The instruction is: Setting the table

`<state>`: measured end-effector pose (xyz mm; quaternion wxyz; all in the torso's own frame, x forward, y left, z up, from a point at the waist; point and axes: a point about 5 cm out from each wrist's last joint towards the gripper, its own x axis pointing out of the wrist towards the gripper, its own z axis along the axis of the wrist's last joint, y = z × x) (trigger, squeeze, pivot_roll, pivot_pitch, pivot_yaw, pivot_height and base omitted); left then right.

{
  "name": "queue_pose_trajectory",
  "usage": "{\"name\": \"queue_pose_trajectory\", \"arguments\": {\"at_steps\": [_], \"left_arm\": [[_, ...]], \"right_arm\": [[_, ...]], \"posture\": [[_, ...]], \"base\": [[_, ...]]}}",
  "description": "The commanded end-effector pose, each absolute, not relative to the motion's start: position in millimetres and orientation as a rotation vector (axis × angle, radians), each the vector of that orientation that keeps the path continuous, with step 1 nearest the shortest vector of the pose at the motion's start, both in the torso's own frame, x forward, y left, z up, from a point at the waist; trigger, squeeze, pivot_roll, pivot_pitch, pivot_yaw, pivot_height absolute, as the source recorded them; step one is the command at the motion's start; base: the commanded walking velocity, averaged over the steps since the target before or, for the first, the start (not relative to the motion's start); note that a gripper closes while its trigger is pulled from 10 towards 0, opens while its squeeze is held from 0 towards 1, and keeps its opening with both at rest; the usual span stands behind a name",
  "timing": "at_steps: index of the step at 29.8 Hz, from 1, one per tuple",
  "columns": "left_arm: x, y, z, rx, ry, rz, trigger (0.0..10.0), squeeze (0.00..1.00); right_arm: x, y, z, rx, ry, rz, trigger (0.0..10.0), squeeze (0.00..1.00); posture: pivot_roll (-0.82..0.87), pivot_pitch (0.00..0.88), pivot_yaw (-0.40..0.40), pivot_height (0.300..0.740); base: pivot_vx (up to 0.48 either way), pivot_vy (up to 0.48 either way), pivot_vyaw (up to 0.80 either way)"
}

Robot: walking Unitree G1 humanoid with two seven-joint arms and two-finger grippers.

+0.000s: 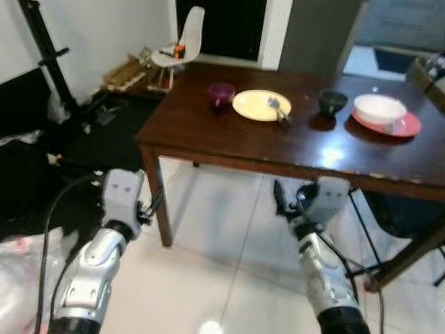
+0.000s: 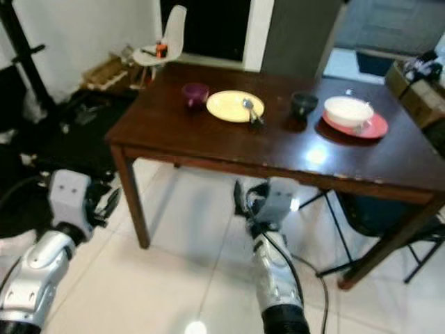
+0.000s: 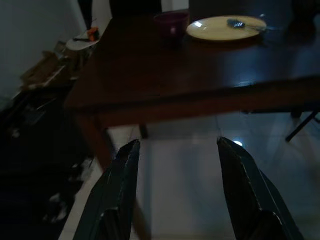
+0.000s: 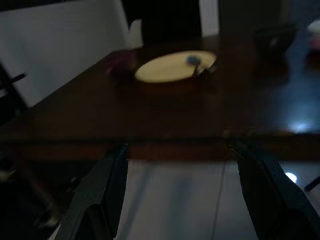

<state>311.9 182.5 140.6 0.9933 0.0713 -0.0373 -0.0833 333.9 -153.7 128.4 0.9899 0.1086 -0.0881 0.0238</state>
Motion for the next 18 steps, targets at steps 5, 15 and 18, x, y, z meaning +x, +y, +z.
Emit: {"name": "queue_pose_trajectory", "arguments": {"at_steps": [5,15,18], "left_arm": [[308.6,187.0,134.1,0.146,-0.036,-0.148,10.0,0.00],[308.4,194.1,137.2,0.141,-0.044,-0.085,10.0,0.00],[308.6,195.2,138.8,0.142,-0.048,-0.081,10.0,0.00]], "right_arm": [[334.5,-145.4,128.5,0.209,-0.156,0.088,10.0,0.00],[329.6,-117.8,143.5,0.124,-0.194,0.322,10.0,0.00],[326.9,-108.7,148.8,0.096,-0.213,0.391,10.0,0.00]], "posture": [[-0.01,0.001,0.049,0.740],[-0.01,0.002,0.045,0.740],[-0.01,0.004,0.044,0.740]], "base": [[0.480,0.000,-0.47],[0.480,0.000,0.00],[0.480,0.000,0.00]]}}
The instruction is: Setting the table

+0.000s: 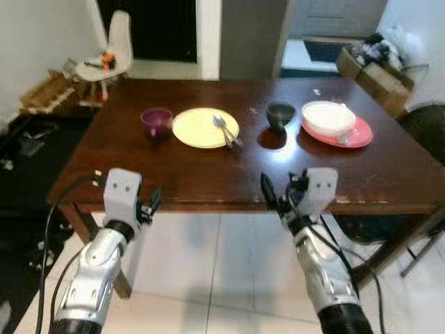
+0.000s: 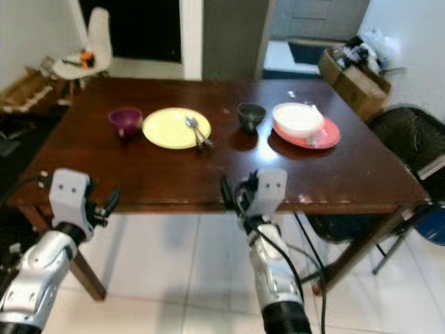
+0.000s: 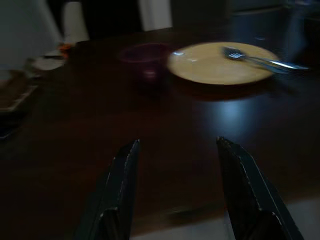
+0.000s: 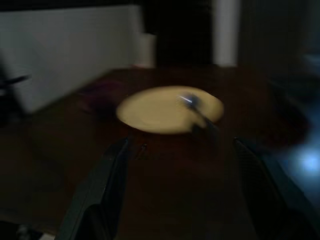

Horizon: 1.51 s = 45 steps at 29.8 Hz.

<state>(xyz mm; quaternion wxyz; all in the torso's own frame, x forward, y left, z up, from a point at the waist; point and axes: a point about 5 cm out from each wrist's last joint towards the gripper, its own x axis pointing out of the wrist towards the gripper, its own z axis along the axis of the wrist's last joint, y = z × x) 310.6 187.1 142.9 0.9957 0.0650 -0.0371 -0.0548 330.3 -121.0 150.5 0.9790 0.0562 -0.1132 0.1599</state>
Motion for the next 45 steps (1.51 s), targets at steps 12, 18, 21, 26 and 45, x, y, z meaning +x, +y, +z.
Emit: {"name": "queue_pose_trajectory", "arguments": {"at_steps": [12,18,21,26,45], "left_arm": [[308.4,188.8,144.6,0.142,-0.064,-0.112,10.0,0.00],[308.7,187.1,147.8,0.150,-0.073,-0.135,10.0,0.00],[307.8,185.7,149.4,0.153,-0.075,-0.145,10.0,0.00],[304.3,185.8,153.2,0.133,-0.078,-0.181,10.0,0.00],[299.2,199.3,173.5,0.181,-0.075,-0.282,10.0,0.00]], "right_arm": [[326.6,-99.5,162.4,0.075,-0.255,0.398,10.0,0.00],[326.0,-97.7,163.8,0.078,-0.250,0.399,10.0,0.00],[324.2,-92.0,161.7,0.085,-0.230,0.428,10.0,0.00],[317.9,-85.4,154.6,0.040,-0.189,0.491,10.0,0.00],[296.3,-55.3,133.0,-0.199,-0.074,0.717,10.0,0.00]], "posture": [[-0.01,0.012,0.046,0.740],[-0.01,0.013,0.047,0.740],[0.00,0.014,0.046,0.740],[0.00,0.019,0.044,0.740],[0.01,0.038,0.042,0.740]], "base": [[0.480,0.000,0.00],[0.480,0.000,0.00],[0.387,0.000,0.00],[0.122,0.000,0.00],[0.000,0.000,0.00]]}}
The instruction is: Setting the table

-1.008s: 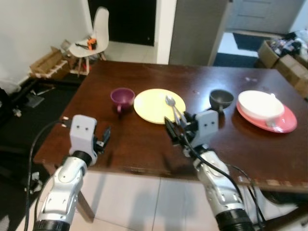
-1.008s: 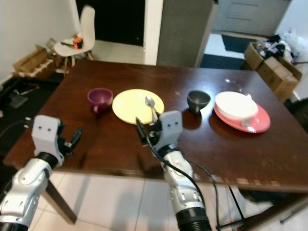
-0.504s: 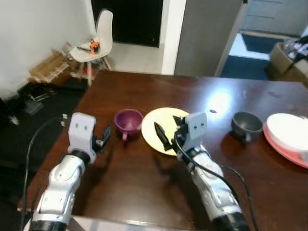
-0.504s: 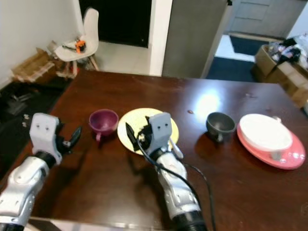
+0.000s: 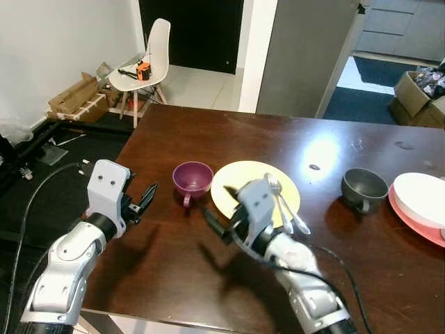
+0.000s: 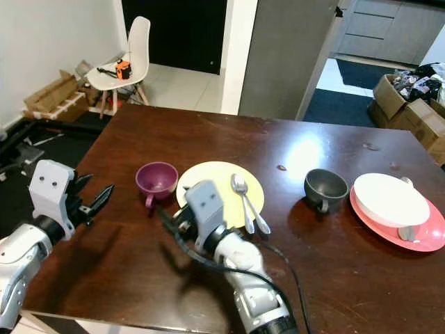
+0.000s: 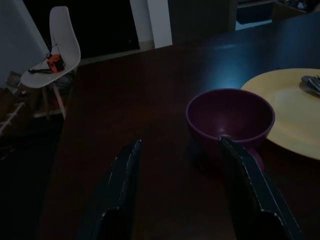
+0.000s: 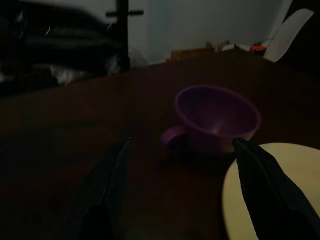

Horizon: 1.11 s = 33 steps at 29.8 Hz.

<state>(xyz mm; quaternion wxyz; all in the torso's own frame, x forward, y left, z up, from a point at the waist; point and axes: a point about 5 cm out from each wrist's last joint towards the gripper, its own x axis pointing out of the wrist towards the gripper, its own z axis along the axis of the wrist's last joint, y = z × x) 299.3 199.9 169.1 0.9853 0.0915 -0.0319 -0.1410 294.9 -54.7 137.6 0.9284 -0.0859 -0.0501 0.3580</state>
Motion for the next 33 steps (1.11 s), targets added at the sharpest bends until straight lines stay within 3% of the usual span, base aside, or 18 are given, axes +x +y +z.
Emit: {"name": "queue_pose_trajectory", "arguments": {"at_steps": [1,5,11,15,19,24,33], "left_arm": [[299.6,198.7,173.9,0.168,-0.074,-0.277,10.0,0.00],[302.4,193.0,176.2,0.151,-0.074,-0.296,10.0,0.00],[303.5,190.7,180.9,0.154,-0.076,-0.316,10.0,0.00],[303.0,191.2,181.4,0.154,-0.074,-0.314,10.0,0.00],[302.3,191.5,182.2,0.153,-0.072,-0.308,10.0,0.00],[298.8,189.9,183.8,0.150,-0.076,-0.296,10.0,0.00],[293.1,193.9,183.0,0.155,-0.070,-0.282,10.0,0.00]], "right_arm": [[299.9,-54.8,129.8,-0.230,-0.053,0.673,10.0,0.00],[307.4,-48.5,119.6,-0.242,0.015,0.595,10.0,0.00],[302.9,-19.9,119.1,-0.139,0.034,0.739,10.0,0.00],[309.0,-14.1,116.3,-0.171,0.065,0.714,10.0,0.00],[317.0,-7.7,111.7,-0.150,0.128,0.653,10.0,0.00],[335.9,-7.7,108.1,-0.051,0.209,0.437,10.0,0.00],[351.2,-6.8,118.3,-0.001,0.199,0.330,10.0,0.00]], "posture": [[0.02,0.038,0.041,0.740],[0.03,0.044,0.044,0.740],[0.04,0.050,0.056,0.740],[0.05,0.053,0.055,0.740],[0.06,0.055,0.050,0.740],[0.10,0.057,0.035,0.740],[0.11,0.049,0.024,0.740]], "base": [[0.000,0.000,0.00],[0.000,0.000,0.00],[0.000,0.000,0.00],[0.000,0.000,0.00],[0.000,0.000,0.00],[0.000,0.000,0.00],[0.000,0.000,0.00]]}}
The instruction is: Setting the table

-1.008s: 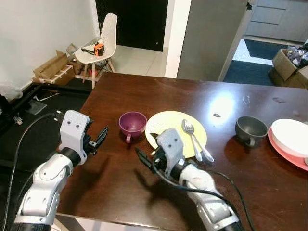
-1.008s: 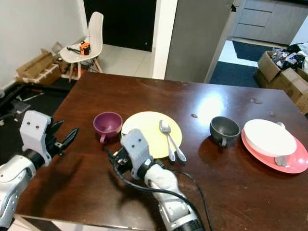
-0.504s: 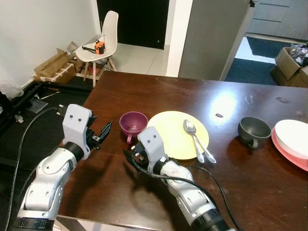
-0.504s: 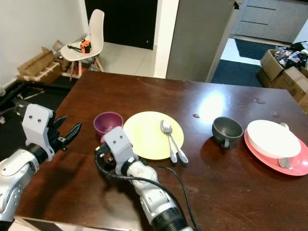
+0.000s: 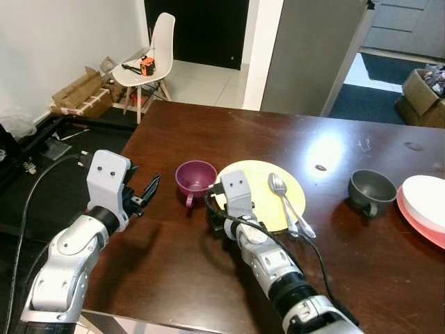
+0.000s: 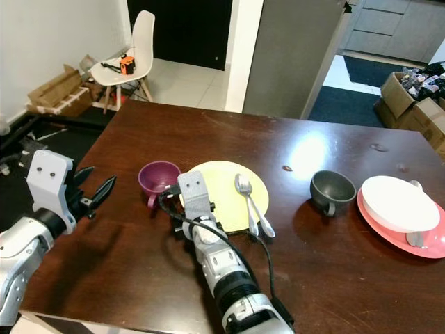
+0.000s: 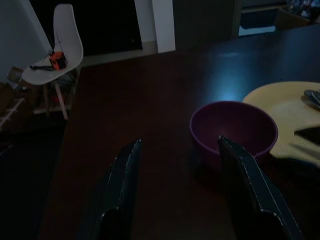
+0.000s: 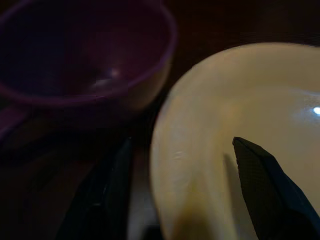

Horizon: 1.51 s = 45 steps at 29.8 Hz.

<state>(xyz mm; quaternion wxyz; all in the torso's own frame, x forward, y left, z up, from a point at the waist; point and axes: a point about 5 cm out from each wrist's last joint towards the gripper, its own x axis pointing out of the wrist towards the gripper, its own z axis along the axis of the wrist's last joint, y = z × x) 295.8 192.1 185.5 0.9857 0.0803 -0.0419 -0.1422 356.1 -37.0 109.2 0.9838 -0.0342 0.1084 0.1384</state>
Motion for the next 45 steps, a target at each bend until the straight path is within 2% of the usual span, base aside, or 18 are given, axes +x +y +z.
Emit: {"name": "queue_pose_trajectory", "arguments": {"at_steps": [1,3,8,12,16,20,24,28,30,40,45], "left_arm": [[293.0,193.9,183.1,0.155,-0.069,-0.280,10.0,0.00],[292.9,193.1,182.3,0.155,-0.068,-0.281,10.0,0.00],[292.5,190.6,182.2,0.151,-0.067,-0.284,10.0,0.00],[292.3,188.2,180.9,0.147,-0.064,-0.292,10.0,0.00],[291.9,188.2,181.1,0.144,-0.066,-0.291,10.0,0.00],[291.4,188.8,180.8,0.143,-0.065,-0.289,10.0,0.00],[291.5,189.1,180.1,0.144,-0.062,-0.290,10.0,0.00],[294.8,185.2,185.0,0.141,-0.078,-0.298,10.0,0.00],[294.5,184.3,187.5,0.140,-0.085,-0.301,10.0,0.00],[288.3,185.4,189.0,0.141,-0.092,-0.290,10.0,0.00],[283.4,187.0,187.8,0.135,-0.090,-0.271,10.0,0.00]], "right_arm": [[352.3,-6.6,119.6,0.001,0.193,0.329,10.0,0.00],[351.6,-0.6,124.1,0.052,0.180,0.389,10.0,0.00],[350.0,10.1,132.3,0.050,0.134,0.463,10.0,0.00],[338.6,17.9,141.2,-0.041,0.035,0.563,10.0,0.00],[335.1,9.8,152.6,-0.070,-0.047,0.535,10.0,0.00],[333.6,3.6,164.8,-0.009,-0.078,0.522,10.0,0.00],[337.1,5.1,175.4,0.111,-0.056,0.524,10.0,0.00],[360.8,-0.5,173.8,0.163,0.010,0.435,10.0,0.00],[368.4,-2.0,178.7,0.226,0.033,0.472,10.0,0.00],[374.2,9.6,195.6,0.211,0.066,0.690,10.0,0.00],[376.6,13.9,187.7,0.168,0.150,0.691,10.0,0.00]], "posture": [[0.11,0.049,0.023,0.740],[0.11,0.047,0.022,0.740],[0.10,0.046,0.020,0.740],[0.09,0.048,0.015,0.740],[0.09,0.046,0.011,0.740],[0.09,0.047,0.011,0.740],[0.08,0.043,0.015,0.740],[0.09,0.040,0.018,0.740],[0.10,0.045,0.016,0.740],[0.12,0.067,-0.015,0.740],[0.14,0.088,-0.034,0.740]], "base": [[0.000,0.000,0.00],[0.000,0.000,0.00],[0.000,0.000,0.00],[0.000,0.000,0.00],[0.000,0.000,0.00],[0.000,0.000,0.00],[0.000,0.000,0.00],[0.000,0.000,0.00],[0.000,0.000,0.00],[0.000,0.000,0.00],[0.000,0.000,0.00]]}}
